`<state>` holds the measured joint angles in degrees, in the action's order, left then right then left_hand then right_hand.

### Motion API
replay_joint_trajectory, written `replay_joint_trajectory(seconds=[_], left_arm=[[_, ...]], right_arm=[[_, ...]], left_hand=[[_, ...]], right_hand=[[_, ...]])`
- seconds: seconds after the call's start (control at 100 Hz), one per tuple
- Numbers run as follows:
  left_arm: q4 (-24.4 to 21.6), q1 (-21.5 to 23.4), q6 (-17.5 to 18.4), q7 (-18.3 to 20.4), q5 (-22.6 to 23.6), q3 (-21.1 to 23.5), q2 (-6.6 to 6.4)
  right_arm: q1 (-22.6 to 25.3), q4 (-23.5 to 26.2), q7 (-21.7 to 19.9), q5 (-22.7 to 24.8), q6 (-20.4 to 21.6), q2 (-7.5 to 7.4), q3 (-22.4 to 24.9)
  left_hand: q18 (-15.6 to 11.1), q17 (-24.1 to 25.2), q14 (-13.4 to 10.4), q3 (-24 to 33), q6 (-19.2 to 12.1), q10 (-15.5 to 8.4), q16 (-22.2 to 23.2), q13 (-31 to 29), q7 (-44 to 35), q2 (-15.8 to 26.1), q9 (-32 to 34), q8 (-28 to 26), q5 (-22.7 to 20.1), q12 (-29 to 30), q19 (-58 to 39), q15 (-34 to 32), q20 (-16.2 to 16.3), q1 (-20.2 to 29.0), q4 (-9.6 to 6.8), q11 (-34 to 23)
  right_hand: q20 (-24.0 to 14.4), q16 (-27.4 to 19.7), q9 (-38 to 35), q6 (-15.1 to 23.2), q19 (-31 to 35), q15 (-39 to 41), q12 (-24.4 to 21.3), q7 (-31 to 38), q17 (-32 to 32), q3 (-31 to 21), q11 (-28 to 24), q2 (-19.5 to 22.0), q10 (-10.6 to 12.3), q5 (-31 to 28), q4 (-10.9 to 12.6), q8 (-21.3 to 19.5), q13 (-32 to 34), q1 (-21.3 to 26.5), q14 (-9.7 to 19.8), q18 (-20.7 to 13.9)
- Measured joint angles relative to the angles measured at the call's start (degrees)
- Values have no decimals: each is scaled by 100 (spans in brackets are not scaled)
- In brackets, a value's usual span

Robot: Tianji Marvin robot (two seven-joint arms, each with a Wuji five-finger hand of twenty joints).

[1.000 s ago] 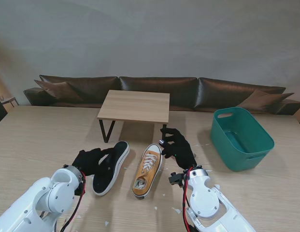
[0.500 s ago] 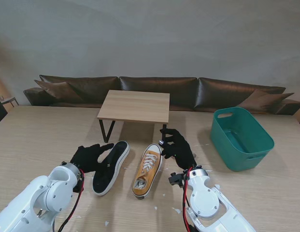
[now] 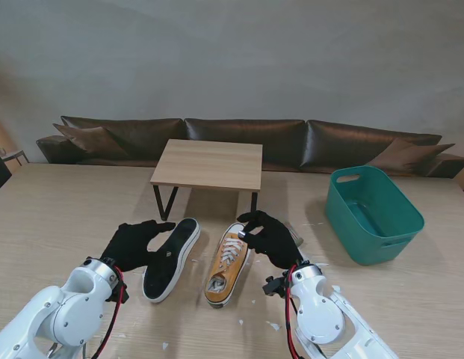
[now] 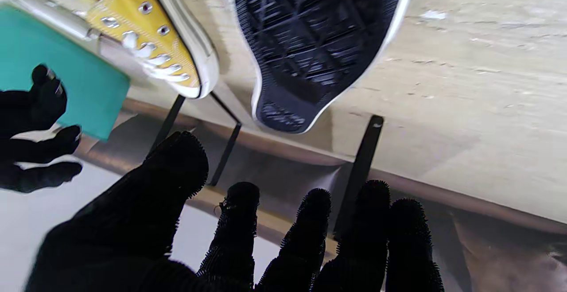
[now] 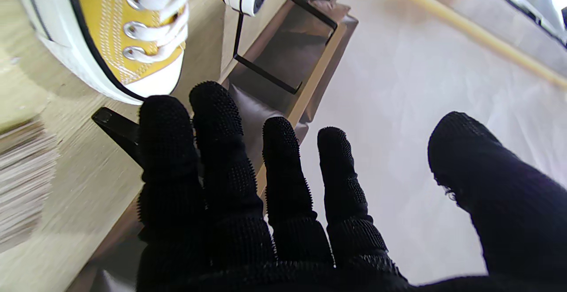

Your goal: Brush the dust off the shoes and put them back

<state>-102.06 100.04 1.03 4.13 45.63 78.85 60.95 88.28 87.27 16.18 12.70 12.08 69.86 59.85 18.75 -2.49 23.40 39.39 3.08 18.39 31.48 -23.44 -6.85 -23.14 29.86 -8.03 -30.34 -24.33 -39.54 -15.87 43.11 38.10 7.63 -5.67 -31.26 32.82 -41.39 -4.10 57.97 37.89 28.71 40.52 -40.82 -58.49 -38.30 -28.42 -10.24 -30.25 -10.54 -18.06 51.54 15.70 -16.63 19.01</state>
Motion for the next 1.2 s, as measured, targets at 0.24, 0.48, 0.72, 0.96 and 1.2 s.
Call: replay_joint_trajectory(seconds=[0.24,0.48,0.72,0.96,1.2], left_arm=[[-115,234,309,-446,-108,52,73],[-175,338,431,-515,-177,65,102],[-185,440,443,-679,-233,78,132],[-243,491,410,-638,-298,94,136],[-265,538,398,-659,-294,124,145]], right_arm=[[420,754,-1205,1153,-543,-401,138],[495,804,-1177,1675,-776,-594,-96],[297,654,-1159,2297,-1086,-643,-580],[81,495,-943,2935,-1600,-644,-1049],[-215,95,-452,3270,-1912,-607,-1552]], left_hand=[[87,-111,-15,-106,2,-7,-1,-16,-126,-1,360,-157,-417,-1,15,2,0,191,0,-72],[106,-156,-16,-187,2,-6,-1,-18,-126,-1,363,-229,-421,-1,62,2,0,191,0,-71],[122,-157,-16,-301,2,-3,-1,-20,-126,-1,425,-275,-424,-2,70,2,0,193,0,-76],[124,-157,-16,-388,3,-1,-1,-22,-129,-2,426,-367,-488,-2,74,2,0,352,0,-77],[126,-167,-16,-416,3,5,-1,-25,-129,-2,506,-362,-580,-8,86,2,1,355,0,-93]], right_hand=[[-284,450,815,727,0,1021,1094,-293,0,2,-978,-587,103,-529,176,-733,-363,88,350,-155],[-575,802,935,1025,330,1837,1689,-604,-8,-53,-1455,-1041,289,-572,176,-939,-376,149,548,-230],[-644,853,928,1200,533,2016,1754,-728,-8,-51,-1457,-1084,435,-568,176,-940,-322,149,653,-240],[-728,876,836,1237,681,2186,1827,-732,-8,-51,-1478,-1085,482,-568,176,-940,-210,147,773,-303],[-859,952,609,1334,929,2547,1965,-620,-15,-225,-1799,-1364,533,-887,176,-995,89,130,945,-307]])
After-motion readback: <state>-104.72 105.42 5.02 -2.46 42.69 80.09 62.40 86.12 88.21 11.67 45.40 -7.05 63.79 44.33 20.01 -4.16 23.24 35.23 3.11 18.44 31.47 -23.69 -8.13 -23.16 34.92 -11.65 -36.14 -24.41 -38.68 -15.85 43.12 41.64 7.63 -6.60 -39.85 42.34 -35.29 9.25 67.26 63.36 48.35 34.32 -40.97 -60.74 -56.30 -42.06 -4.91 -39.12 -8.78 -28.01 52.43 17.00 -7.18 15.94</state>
